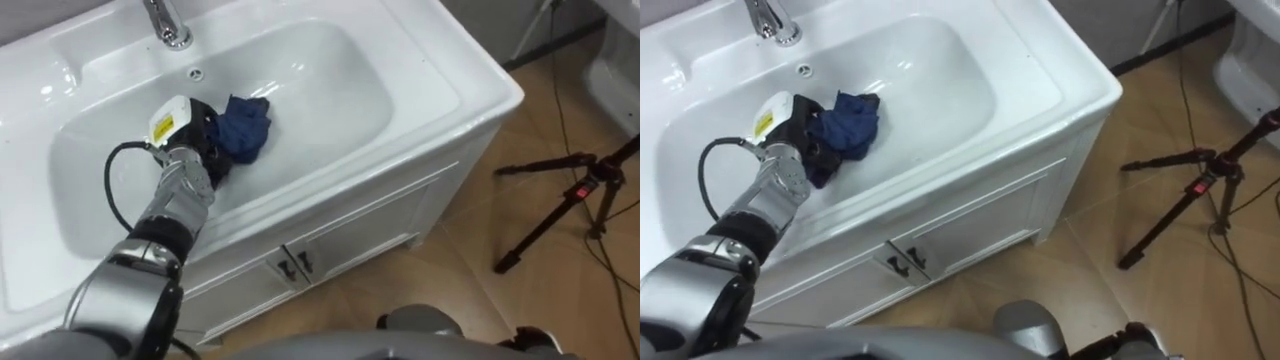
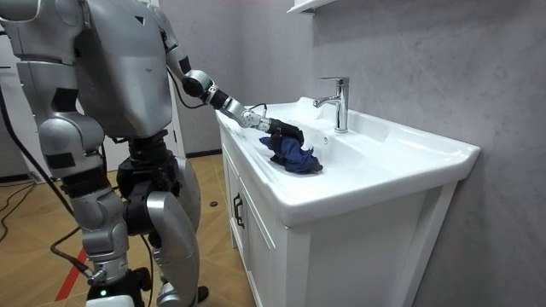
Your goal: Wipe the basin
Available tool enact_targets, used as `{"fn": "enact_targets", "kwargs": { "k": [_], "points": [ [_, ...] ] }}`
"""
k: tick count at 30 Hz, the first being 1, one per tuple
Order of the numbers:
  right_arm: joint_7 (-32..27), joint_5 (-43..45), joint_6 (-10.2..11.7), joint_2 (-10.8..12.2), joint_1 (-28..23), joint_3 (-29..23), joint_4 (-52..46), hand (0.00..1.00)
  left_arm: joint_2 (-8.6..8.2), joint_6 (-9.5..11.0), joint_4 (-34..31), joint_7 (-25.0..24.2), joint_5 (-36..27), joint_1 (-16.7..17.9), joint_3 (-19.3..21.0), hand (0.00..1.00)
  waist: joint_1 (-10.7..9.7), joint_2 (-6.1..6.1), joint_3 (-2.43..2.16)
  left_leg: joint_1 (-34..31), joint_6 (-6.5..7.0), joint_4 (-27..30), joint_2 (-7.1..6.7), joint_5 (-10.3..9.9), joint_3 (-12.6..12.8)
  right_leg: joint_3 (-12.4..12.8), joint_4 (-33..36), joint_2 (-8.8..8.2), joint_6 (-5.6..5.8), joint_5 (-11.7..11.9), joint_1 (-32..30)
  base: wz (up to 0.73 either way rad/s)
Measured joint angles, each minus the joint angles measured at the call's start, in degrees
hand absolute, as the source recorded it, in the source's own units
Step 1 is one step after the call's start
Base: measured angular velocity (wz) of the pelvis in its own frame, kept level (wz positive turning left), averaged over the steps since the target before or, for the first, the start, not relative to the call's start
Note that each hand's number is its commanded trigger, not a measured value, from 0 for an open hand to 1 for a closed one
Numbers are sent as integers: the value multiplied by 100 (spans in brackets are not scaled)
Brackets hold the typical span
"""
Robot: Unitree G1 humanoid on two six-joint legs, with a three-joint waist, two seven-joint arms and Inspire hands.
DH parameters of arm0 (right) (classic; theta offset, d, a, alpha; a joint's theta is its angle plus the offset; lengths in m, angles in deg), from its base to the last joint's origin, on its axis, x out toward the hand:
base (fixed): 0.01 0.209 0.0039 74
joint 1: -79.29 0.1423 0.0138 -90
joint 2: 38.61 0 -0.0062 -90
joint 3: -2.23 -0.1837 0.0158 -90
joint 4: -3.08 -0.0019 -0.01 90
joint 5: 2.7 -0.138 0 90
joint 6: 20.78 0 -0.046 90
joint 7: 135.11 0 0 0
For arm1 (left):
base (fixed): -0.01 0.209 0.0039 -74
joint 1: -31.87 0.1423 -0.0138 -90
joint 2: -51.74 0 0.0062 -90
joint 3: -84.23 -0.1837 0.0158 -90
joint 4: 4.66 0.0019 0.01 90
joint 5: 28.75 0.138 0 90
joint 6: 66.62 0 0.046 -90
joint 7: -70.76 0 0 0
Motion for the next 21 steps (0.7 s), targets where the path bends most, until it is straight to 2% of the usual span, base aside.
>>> {"fn": "enact_targets", "kwargs": {
  "k": [4, 8, 11, 16, 21],
  "points": [
    [-4, -5, 78, -2, 2, -112, -22, 0, 3, 5, -7, 0, 152, 22, 9, 100, 80, -8, 7, 46, -1, 3, 2, 2, -90, -73, -18, -2, -10, -11, 93, 10],
    [12, -15, 165, -2, -45, -170, -40, 0, 26, 53, -481, 37, 170, 334, 229, 100, 190, -21, 16, 97, -10, -44, 3, 5, -127, -113, -16, -5, -16, -48, 130, 4],
    [22, -16, 188, 13, -44, -268, -66, 0, 43, 108, -667, 113, 155, 542, 338, 100, 184, -20, 14, 92, -10, -44, 1, 5, -205, -224, -72, -27, -22, -51, 161, 13],
    [21, -187, 276, 21, -39, -325, -101, 0, 50, 133, -690, 184, 144, 611, 439, 100, 207, -22, 5, 87, -11, -46, -10, 5, -334, -361, -110, -53, -20, -90, 241, 16],
    [3, -570, 332, 33, -67, -325, -210, 0, 116, 151, -1460, 499, 154, 851, 468, 100, 435, -23, 0, 93, -11, -36, -10, 5, -337, -378, -115, -57, -25, -103, 252, 1]
  ]
}}
